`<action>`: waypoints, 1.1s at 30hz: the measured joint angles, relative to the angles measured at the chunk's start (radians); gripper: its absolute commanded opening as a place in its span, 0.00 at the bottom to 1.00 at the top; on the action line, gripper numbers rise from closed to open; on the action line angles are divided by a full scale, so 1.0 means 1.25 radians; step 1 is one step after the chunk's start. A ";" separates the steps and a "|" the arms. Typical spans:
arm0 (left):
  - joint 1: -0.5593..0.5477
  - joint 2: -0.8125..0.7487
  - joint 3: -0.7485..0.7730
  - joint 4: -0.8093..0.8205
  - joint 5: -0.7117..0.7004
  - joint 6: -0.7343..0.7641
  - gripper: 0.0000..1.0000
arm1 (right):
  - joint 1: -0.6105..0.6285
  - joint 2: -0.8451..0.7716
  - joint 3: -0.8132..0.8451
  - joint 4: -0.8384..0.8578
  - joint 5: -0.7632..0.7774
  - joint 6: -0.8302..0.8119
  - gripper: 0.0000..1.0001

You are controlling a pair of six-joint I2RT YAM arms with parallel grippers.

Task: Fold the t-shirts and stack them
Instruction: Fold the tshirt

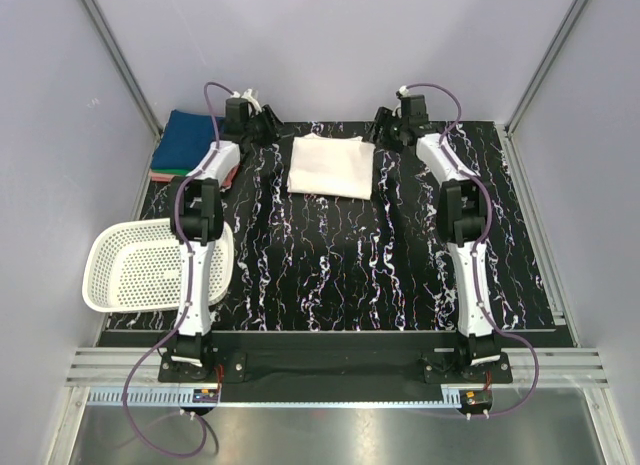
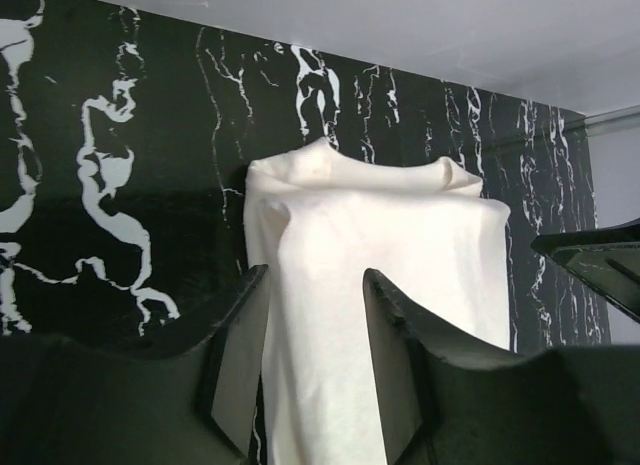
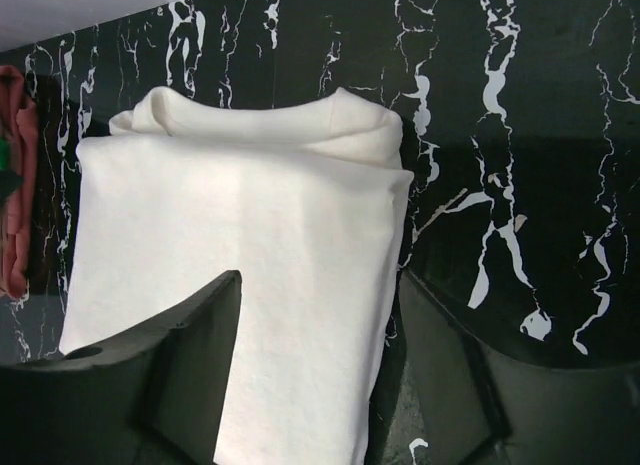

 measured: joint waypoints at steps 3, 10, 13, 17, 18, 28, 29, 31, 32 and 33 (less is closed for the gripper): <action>0.006 -0.003 -0.002 -0.005 0.005 0.011 0.51 | -0.004 -0.007 -0.032 0.021 -0.007 -0.002 0.74; -0.016 -0.141 -0.182 -0.067 -0.015 0.092 0.56 | -0.009 -0.129 -0.252 0.044 -0.058 -0.015 0.76; -0.042 -0.211 -0.274 -0.091 -0.033 0.126 0.58 | -0.010 -0.175 -0.314 0.033 -0.094 -0.036 0.76; -0.076 -0.274 -0.382 -0.099 -0.049 0.148 0.58 | -0.010 -0.216 -0.391 0.034 -0.145 -0.060 0.74; -0.081 -0.276 -0.394 -0.098 -0.049 0.151 0.58 | -0.010 -0.218 -0.405 0.035 -0.155 -0.063 0.73; -0.084 -0.270 -0.446 -0.114 -0.071 0.165 0.58 | -0.010 -0.206 -0.452 0.034 -0.209 -0.074 0.56; -0.084 -0.266 -0.443 -0.114 -0.074 0.165 0.58 | -0.010 -0.202 -0.452 0.034 -0.210 -0.074 0.54; -0.083 -0.251 -0.426 -0.128 -0.081 0.166 0.56 | -0.010 -0.195 -0.452 0.035 -0.212 -0.074 0.52; -0.083 -0.241 -0.414 -0.135 -0.083 0.166 0.54 | -0.010 -0.192 -0.452 0.035 -0.214 -0.073 0.51; -0.083 -0.228 -0.398 -0.146 -0.086 0.166 0.54 | -0.010 -0.189 -0.452 0.035 -0.215 -0.073 0.51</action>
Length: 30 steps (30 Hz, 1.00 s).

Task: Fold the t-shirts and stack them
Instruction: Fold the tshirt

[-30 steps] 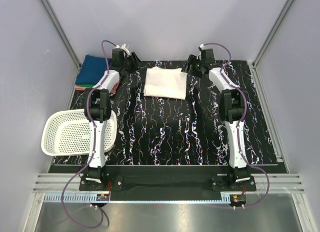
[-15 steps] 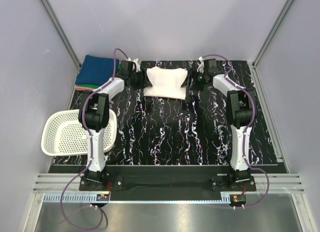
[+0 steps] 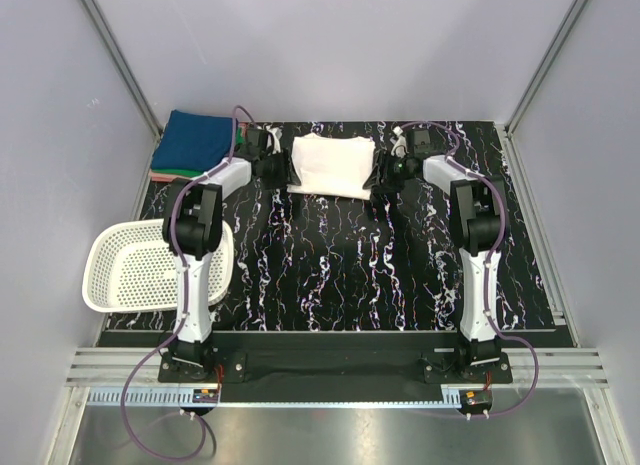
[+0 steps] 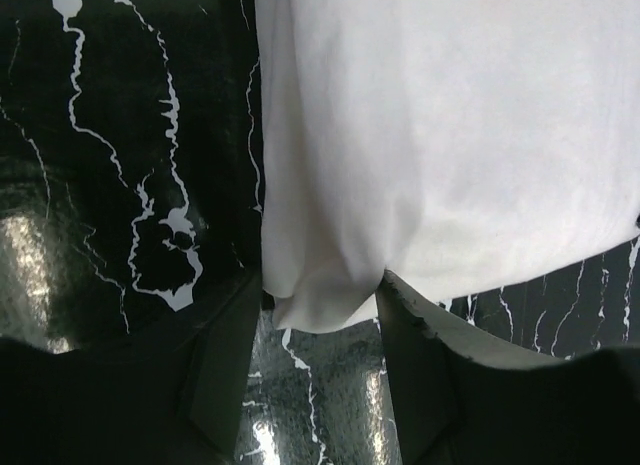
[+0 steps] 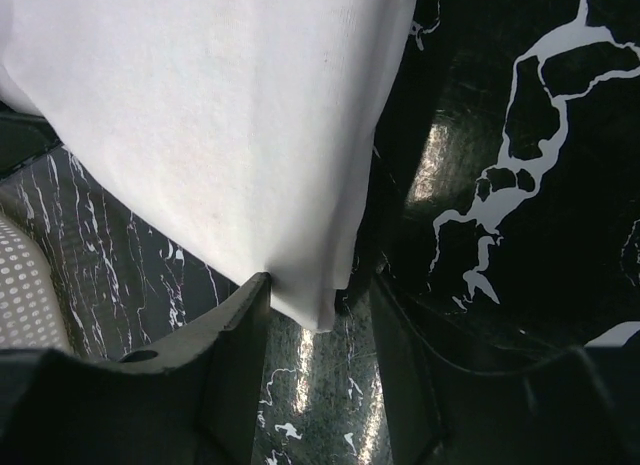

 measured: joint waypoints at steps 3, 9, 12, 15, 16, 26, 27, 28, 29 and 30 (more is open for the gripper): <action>0.000 0.023 0.038 -0.023 -0.002 0.002 0.49 | 0.000 0.006 0.000 0.002 -0.011 0.000 0.50; 0.000 0.029 0.056 -0.062 0.003 0.004 0.22 | 0.000 0.007 -0.001 0.003 -0.020 0.000 0.22; 0.000 0.029 0.058 -0.070 0.019 0.000 0.14 | 0.000 0.007 -0.003 0.005 -0.032 0.000 0.00; 0.000 0.028 0.055 -0.081 0.039 -0.005 0.11 | 0.000 0.007 -0.017 0.009 -0.031 0.008 0.00; 0.000 0.027 0.051 -0.082 0.045 -0.007 0.09 | 0.000 0.005 -0.026 0.011 -0.030 0.009 0.00; -0.032 -0.135 -0.197 -0.082 0.098 -0.049 0.17 | 0.000 -0.156 -0.268 -0.009 -0.002 0.040 0.02; -0.040 -0.166 -0.242 -0.079 0.097 -0.053 0.27 | 0.000 -0.181 -0.305 -0.012 0.005 0.042 0.06; -0.049 -0.195 -0.280 -0.081 0.096 -0.056 0.29 | 0.000 -0.204 -0.335 -0.016 0.009 0.044 0.14; -0.056 -0.222 -0.314 -0.087 0.093 -0.061 0.32 | 0.000 -0.231 -0.371 -0.024 0.014 0.045 0.24; -0.060 -0.247 -0.343 -0.092 0.089 -0.063 0.37 | 0.000 -0.255 -0.402 -0.035 0.021 0.045 0.30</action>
